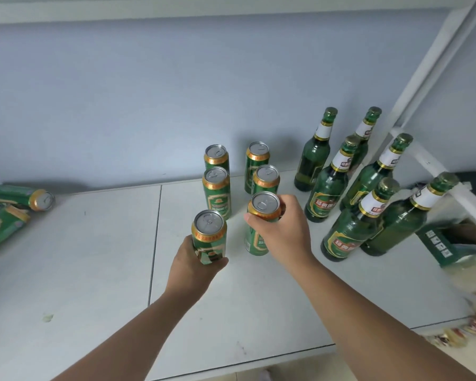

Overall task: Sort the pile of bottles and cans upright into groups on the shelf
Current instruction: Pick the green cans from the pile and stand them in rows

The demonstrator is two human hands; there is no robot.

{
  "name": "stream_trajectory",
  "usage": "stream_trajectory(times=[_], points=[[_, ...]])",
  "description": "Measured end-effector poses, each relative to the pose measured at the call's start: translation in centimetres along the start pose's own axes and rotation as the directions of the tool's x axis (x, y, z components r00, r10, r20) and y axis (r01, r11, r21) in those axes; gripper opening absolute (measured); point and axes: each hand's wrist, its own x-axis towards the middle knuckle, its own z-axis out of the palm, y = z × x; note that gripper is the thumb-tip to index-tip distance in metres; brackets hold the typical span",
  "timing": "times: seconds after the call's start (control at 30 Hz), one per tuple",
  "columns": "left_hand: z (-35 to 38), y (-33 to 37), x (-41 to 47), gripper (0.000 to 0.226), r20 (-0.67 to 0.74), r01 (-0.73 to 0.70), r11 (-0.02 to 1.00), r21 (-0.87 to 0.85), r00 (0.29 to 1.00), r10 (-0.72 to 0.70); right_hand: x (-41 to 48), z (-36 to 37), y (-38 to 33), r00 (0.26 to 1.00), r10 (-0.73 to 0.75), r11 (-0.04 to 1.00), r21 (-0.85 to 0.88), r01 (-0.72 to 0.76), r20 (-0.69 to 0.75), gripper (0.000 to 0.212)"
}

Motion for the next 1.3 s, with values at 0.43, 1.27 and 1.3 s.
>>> stream_trajectory(times=[0.43,1.27,1.3], points=[[4.5,0.4,3.3,0.051,0.018,0.038,0.999,-0.025,0.999,-0.038,3.1,-0.7,4.0,0.999,0.027,0.999,-0.032,-0.028,-0.028,0.062],[4.6,-0.9,4.1,0.076,0.091,0.016,0.998,-0.068,0.996,-0.009,2.5,-0.6,5.4,0.999,-0.049,0.992,-0.117,0.05,0.014,0.073],[4.6,-0.8,4.0,0.076,0.091,0.014,0.998,-0.063,0.996,-0.008,2.6,-0.6,5.2,0.999,-0.046,0.991,-0.121,0.048,0.023,0.074]])
